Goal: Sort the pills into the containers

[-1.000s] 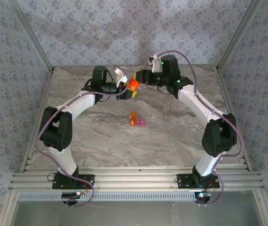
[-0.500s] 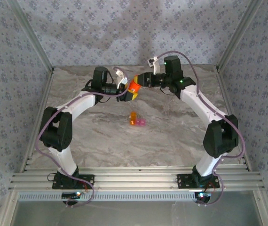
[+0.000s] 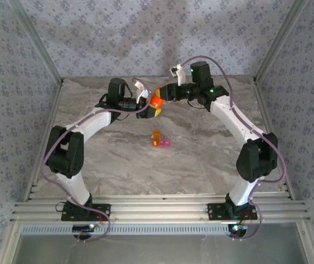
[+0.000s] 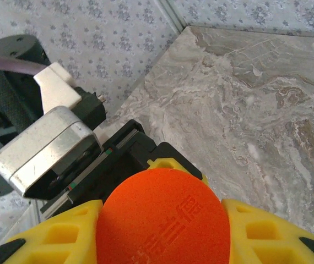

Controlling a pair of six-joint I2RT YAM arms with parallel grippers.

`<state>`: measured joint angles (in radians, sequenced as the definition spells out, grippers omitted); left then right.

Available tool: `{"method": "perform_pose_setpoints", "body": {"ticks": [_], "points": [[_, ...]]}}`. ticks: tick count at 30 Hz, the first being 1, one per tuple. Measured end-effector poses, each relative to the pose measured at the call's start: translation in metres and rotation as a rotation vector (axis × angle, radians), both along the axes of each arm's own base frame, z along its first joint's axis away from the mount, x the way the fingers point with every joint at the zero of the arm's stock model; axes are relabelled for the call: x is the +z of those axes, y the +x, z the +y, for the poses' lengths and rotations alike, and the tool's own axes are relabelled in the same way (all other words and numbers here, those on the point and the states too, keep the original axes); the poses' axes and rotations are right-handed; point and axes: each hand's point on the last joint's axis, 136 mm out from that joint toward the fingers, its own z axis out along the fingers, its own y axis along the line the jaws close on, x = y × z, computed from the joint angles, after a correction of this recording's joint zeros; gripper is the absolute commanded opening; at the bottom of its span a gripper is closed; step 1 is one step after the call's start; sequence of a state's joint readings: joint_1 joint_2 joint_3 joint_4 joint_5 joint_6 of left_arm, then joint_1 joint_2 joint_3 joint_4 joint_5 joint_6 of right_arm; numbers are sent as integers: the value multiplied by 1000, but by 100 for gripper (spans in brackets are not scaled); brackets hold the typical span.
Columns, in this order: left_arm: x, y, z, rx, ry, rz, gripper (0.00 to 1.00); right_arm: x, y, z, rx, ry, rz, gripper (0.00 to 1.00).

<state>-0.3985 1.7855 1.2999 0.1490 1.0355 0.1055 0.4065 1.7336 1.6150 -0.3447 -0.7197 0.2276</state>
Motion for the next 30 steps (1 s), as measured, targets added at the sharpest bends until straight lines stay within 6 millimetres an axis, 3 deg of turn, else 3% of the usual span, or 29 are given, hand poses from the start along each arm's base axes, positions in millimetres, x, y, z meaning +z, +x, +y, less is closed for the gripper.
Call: {"method": "perform_pose_setpoints", "body": {"ticks": [7, 16, 26, 30], "points": [[-1, -9, -3, -30, -10, 10, 0, -3, -10, -3, 89, -36, -43, 11], [-29, -14, 1, 0, 17, 109, 0, -35, -9, 4, 69, 21, 30, 7], [-28, -10, 3, 27, 15, 137, 0, -31, -2, 7, 6, 58, 71, 8], [-24, -9, 3, 29, 7, 118, 0, -27, -2, 6, 6, 41, 69, 3]]}}
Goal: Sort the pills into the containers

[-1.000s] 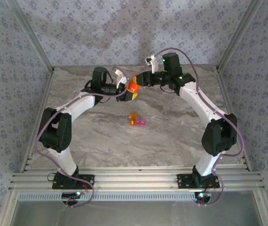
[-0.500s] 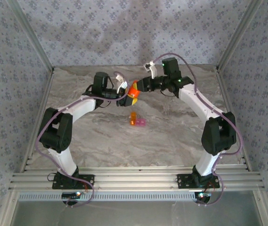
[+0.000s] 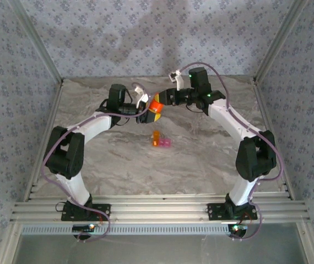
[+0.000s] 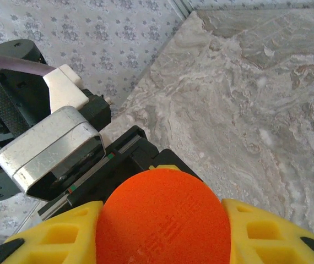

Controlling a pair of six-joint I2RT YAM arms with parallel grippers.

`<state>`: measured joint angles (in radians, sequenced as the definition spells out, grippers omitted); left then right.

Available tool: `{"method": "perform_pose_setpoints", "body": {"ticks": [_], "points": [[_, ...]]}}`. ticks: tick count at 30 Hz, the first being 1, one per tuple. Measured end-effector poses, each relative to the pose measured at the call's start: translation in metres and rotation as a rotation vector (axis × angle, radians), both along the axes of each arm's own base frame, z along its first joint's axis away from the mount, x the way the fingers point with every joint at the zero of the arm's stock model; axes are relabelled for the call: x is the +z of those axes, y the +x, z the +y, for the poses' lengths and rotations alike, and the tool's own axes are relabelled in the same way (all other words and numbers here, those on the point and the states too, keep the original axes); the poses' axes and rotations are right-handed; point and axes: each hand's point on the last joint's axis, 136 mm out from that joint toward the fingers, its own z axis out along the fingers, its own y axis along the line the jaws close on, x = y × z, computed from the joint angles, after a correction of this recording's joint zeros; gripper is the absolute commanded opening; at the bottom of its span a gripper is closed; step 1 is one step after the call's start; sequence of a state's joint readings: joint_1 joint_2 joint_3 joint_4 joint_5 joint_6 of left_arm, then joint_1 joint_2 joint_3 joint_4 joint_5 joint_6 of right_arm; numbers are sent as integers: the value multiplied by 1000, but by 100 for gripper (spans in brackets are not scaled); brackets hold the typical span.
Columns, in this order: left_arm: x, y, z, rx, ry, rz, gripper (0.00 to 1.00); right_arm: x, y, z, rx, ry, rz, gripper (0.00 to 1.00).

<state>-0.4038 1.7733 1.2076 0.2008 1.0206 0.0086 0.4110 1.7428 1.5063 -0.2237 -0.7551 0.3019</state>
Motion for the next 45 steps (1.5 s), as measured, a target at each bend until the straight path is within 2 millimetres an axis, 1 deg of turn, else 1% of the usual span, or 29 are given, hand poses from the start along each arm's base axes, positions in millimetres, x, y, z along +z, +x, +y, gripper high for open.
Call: {"method": "perform_pose_setpoints", "body": {"ticks": [4, 8, 12, 16, 22, 27, 32, 39, 42, 45], "points": [[-1, 5, 1, 28, 9, -8, 0, -1, 5, 3, -65, 19, 4, 3], [-2, 11, 3, 60, 18, -15, 0, 0, 11, 5, -183, 82, 6, 2], [0, 16, 4, 89, 18, -28, 0, 4, 16, 6, -289, 155, -5, 2], [6, 20, 5, 111, 12, -51, 0, 12, 20, 7, -327, 193, -9, 3], [12, 23, 5, 121, 0, -86, 0, 21, 21, 7, -324, 173, -21, 4], [17, 22, 5, 115, -4, -107, 0, 25, 16, 8, -289, 80, -64, 4], [24, 19, 5, 108, -9, -141, 0, 33, 9, 13, -220, 12, -151, 4], [29, 10, 3, 97, -13, -162, 0, 39, -2, 10, -199, 26, -197, 6], [32, 9, 3, 97, -17, -171, 0, 43, -4, 11, -198, 37, -211, 7], [35, 8, 3, 96, -21, -180, 0, 46, -5, 10, -199, 42, -218, 12]]}}
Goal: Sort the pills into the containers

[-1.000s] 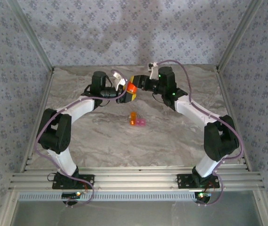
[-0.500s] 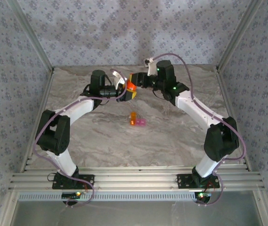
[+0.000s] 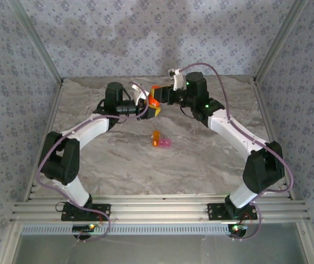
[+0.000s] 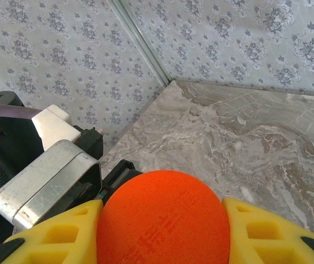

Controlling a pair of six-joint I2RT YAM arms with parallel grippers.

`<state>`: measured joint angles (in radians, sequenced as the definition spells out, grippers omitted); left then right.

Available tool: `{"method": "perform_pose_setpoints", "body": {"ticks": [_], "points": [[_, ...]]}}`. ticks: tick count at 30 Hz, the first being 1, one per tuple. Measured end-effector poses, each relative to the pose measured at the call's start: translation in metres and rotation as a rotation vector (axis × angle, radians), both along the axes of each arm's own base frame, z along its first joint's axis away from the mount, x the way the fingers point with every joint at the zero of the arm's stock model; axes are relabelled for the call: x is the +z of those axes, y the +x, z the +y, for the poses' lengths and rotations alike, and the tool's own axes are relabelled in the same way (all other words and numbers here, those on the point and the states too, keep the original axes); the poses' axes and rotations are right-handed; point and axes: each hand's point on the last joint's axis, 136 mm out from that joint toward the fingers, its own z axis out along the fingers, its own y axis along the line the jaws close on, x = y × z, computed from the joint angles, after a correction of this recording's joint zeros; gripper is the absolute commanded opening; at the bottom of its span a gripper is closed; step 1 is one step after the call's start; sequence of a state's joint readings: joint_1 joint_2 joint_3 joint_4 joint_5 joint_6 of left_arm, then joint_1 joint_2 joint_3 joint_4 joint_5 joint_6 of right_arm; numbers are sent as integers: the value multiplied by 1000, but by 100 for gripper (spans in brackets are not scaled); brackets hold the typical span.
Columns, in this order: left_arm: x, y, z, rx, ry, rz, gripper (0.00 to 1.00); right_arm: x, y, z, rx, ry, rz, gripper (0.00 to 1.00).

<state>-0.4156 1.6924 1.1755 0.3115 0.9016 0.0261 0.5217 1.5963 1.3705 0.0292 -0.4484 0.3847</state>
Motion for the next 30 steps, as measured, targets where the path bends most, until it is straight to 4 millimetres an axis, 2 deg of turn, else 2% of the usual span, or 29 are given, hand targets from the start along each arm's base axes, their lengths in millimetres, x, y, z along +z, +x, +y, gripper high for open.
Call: {"method": "perform_pose_setpoints", "body": {"ticks": [11, 23, 30], "points": [[1, -4, -2, -19, -2, -10, 0, 3, -3, -3, -6, -7, 15, 36], [3, -8, -5, -45, -4, -32, 0, 8, -7, -6, -10, -20, 44, 58], [12, -9, -8, -60, -21, -67, 0, 15, -18, -8, 19, -18, 53, 73]]}}
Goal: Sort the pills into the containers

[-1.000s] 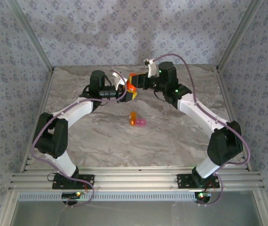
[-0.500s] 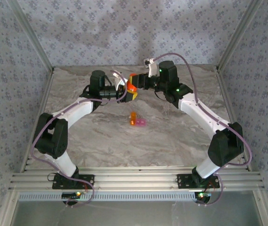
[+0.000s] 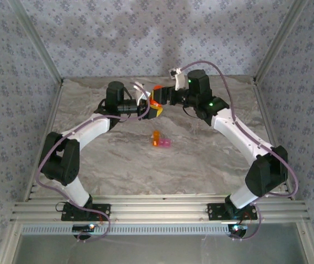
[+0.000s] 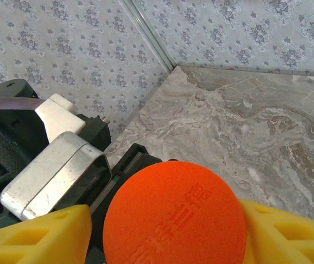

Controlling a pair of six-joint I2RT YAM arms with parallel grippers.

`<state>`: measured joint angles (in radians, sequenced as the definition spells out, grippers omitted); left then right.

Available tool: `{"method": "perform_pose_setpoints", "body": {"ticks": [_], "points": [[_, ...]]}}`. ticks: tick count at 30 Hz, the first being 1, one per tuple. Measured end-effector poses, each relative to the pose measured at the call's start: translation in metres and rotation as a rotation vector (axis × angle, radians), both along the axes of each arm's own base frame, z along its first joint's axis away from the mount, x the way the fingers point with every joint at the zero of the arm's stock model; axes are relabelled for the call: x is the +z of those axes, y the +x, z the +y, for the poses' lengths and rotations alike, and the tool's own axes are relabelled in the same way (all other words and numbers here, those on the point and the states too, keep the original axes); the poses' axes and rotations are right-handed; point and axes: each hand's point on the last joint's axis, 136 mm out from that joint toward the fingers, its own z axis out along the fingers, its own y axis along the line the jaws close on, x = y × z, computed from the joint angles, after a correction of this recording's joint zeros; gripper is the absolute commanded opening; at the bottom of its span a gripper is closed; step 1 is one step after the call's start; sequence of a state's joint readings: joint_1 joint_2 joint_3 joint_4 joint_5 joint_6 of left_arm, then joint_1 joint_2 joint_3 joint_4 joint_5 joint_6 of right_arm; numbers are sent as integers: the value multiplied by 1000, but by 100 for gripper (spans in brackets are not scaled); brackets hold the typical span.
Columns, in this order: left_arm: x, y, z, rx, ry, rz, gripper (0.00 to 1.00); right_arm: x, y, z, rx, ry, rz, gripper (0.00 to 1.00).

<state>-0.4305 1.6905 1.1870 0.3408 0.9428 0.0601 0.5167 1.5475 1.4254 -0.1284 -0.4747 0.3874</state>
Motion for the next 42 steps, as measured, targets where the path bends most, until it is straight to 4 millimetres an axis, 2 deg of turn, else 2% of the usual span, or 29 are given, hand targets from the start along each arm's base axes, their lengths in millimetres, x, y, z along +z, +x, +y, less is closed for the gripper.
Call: {"method": "perform_pose_setpoints", "body": {"ticks": [5, 9, 11, 14, 18, 20, 25, 33, 36, 42], "points": [[6, -1, -2, -13, -12, -18, 0, 7, -13, -9, 29, 2, -5, 86], [26, 6, -1, -2, -43, -89, 0, -4, -37, -23, 69, -21, 67, 86], [33, 7, 0, -5, -53, -109, 0, -7, -41, -35, 66, -30, 91, 84], [39, 5, -1, -29, -59, -117, 0, -4, -34, -59, 41, -27, 99, 76], [41, 2, -4, -82, -49, -107, 0, 1, -13, -89, 33, -36, 88, 61], [39, -1, -5, -112, -40, -94, 0, 4, -4, -94, 58, -43, 72, 61], [36, -10, -6, -178, -11, -64, 0, 17, 7, -88, 160, -55, 13, 75], [28, -18, -15, -279, 33, -21, 0, 50, 1, -66, 267, -90, -84, 82], [23, -21, -17, -300, 45, 0, 0, 49, -4, -54, 308, -113, -87, 82], [18, -25, -18, -318, 56, 21, 0, 27, -8, -44, 346, -157, -35, 79]]}}
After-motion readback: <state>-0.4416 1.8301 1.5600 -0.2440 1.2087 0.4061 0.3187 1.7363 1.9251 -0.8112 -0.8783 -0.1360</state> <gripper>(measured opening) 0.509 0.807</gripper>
